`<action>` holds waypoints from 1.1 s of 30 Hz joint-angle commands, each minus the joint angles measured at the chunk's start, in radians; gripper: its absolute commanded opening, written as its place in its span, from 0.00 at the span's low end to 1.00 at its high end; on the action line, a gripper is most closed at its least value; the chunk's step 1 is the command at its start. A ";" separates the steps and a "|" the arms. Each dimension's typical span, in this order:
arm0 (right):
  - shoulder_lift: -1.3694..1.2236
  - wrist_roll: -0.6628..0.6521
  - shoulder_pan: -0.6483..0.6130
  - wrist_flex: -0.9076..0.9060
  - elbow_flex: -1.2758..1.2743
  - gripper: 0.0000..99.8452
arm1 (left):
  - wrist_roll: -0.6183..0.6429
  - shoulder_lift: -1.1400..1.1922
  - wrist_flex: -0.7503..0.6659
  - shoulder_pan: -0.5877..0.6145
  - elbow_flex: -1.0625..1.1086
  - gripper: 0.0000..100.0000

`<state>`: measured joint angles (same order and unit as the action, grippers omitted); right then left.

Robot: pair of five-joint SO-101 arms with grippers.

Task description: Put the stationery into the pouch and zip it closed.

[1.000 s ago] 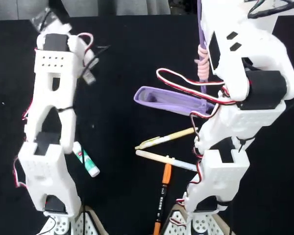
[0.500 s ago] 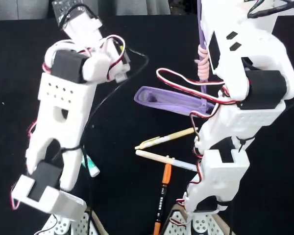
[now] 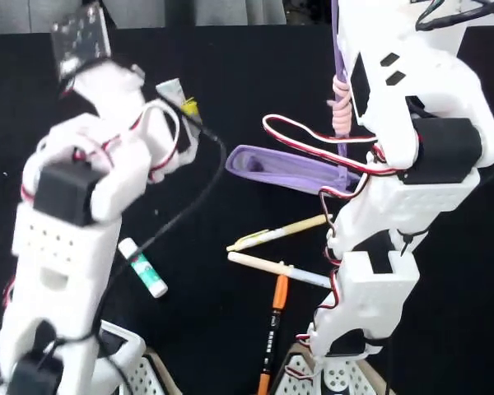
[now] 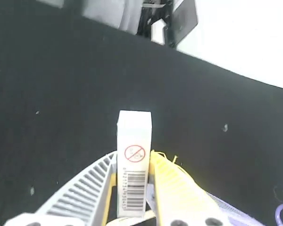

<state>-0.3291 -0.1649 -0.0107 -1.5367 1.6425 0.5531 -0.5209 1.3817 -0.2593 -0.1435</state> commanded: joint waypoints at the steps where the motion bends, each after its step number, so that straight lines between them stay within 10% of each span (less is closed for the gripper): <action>1: 0.007 -0.009 0.011 0.025 0.027 0.01 | -0.069 -0.244 -0.367 -0.012 0.363 0.03; 13: 0.007 -0.009 0.012 0.026 0.027 0.01 | -0.121 -0.689 -1.315 -0.176 1.133 0.03; 21: 0.007 -0.011 0.012 0.026 0.027 0.01 | -0.338 -0.626 -1.470 -0.355 1.271 0.03; 33: 0.007 -0.011 0.014 0.026 0.027 0.01 | -0.342 -0.281 -1.752 -0.220 1.287 0.03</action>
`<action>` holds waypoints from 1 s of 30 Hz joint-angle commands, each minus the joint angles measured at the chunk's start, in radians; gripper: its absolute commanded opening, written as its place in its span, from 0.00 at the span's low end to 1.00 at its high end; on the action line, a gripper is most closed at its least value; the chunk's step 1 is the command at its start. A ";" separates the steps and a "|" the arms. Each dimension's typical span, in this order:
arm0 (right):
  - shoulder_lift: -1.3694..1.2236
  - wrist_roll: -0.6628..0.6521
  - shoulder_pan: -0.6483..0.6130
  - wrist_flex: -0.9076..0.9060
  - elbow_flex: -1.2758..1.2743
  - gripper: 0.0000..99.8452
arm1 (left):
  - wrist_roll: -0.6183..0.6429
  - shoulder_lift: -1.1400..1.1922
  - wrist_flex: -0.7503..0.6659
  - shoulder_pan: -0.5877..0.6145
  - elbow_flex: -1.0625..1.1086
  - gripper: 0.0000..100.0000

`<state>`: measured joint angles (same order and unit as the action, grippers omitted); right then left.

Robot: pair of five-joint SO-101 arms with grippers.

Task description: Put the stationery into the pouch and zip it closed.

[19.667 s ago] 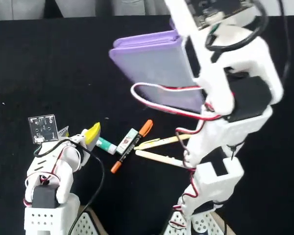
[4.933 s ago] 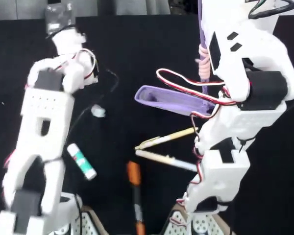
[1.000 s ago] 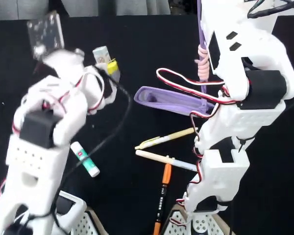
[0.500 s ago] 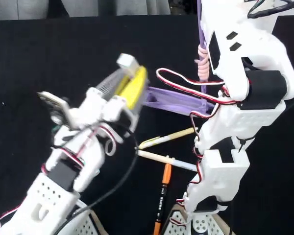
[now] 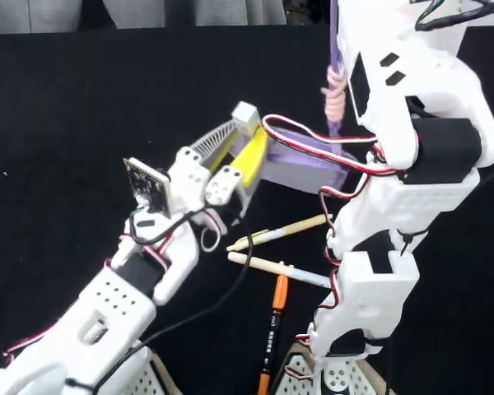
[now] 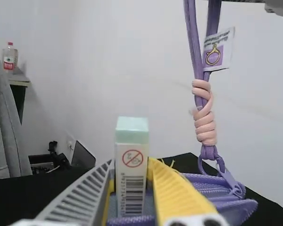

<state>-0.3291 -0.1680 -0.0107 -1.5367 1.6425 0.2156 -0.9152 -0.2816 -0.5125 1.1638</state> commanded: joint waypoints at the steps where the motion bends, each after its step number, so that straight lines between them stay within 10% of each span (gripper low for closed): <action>1: 0.007 -0.008 0.014 0.026 0.027 0.01 | -0.005 0.138 -0.106 0.036 -0.021 0.03; 9: 0.005 -0.008 0.014 0.034 0.019 0.01 | 0.003 0.206 -0.098 0.044 -0.025 0.09; 30: 0.004 -0.008 0.014 0.040 0.016 0.01 | 0.107 -0.095 0.532 0.102 -0.315 0.17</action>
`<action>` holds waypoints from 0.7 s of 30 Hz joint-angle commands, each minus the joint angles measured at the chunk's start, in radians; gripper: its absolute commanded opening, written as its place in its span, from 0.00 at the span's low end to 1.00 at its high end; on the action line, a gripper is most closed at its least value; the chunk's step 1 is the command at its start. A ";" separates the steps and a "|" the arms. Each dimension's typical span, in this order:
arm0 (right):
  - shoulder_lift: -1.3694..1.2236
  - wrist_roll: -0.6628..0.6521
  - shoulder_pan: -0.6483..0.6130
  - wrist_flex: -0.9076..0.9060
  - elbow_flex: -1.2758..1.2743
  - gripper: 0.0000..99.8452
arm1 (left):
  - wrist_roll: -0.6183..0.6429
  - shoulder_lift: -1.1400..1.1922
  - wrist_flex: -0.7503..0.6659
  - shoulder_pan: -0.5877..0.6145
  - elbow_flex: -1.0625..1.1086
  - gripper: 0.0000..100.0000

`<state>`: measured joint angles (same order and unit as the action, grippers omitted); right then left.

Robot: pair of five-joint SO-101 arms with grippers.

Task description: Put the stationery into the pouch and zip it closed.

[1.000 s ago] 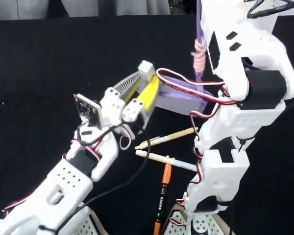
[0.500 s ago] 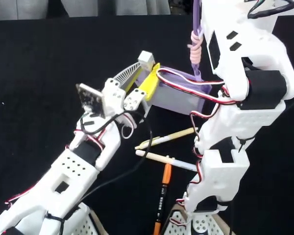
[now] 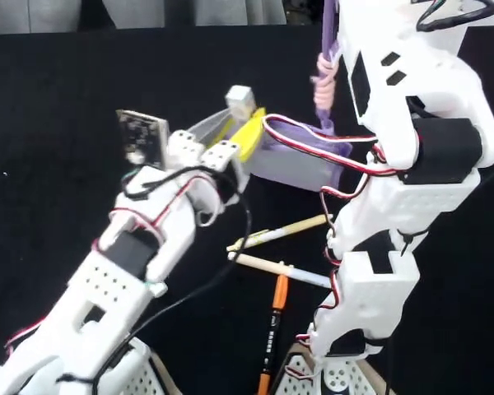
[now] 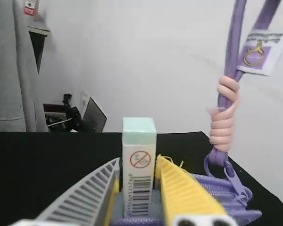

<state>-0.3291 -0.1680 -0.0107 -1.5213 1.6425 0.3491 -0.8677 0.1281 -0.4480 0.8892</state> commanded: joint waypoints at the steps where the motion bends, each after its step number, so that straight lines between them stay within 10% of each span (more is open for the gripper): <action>1: 0.004 -0.008 0.014 0.025 0.016 0.01 | -0.061 -0.172 0.190 0.036 -0.064 0.18; 21: -0.087 -0.005 0.006 0.083 0.027 0.02 | -0.044 0.167 0.381 0.291 -0.223 0.18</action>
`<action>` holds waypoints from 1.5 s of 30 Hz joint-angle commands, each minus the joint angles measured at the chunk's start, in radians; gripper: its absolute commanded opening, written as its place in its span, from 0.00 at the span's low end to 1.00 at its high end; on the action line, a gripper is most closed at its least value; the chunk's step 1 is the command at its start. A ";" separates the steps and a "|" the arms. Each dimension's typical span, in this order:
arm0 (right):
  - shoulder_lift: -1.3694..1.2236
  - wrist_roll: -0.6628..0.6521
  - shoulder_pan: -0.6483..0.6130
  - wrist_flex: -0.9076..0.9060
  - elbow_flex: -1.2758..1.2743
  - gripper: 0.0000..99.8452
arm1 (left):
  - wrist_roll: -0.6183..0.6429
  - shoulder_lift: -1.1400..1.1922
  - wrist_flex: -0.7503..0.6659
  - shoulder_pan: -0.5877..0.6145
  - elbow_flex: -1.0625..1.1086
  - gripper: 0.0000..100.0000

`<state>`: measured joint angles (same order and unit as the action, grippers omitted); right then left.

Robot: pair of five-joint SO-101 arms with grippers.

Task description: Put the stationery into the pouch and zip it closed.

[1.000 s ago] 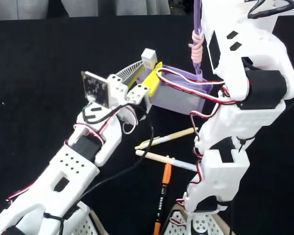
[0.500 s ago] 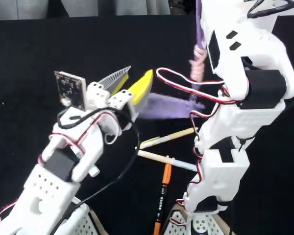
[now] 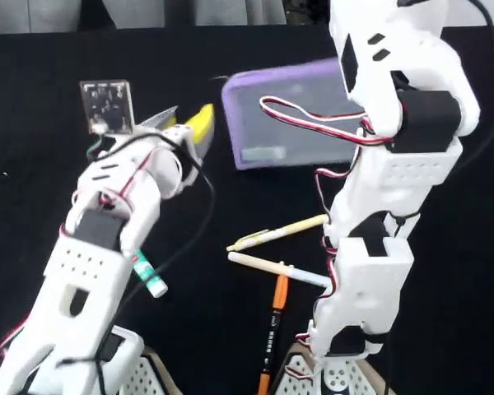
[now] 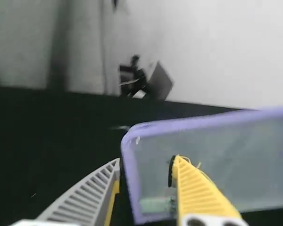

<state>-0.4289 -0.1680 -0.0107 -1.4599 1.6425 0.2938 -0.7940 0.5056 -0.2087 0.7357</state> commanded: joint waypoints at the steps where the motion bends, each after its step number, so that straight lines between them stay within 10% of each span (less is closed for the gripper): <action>1: 0.022 -0.003 0.006 0.020 0.025 0.02 | 0.011 0.121 0.003 0.061 -0.074 0.18; 27: 0.096 -0.046 -0.325 0.094 0.016 0.02 | 0.132 0.204 0.002 0.328 -0.133 0.18; 45: 0.056 -0.083 -0.224 0.405 -0.271 0.02 | 0.132 0.204 0.002 0.367 -0.142 0.18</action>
<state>-0.3767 -0.2432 -0.3053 -1.0932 1.3940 0.4166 -0.5854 0.5071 0.1550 0.6651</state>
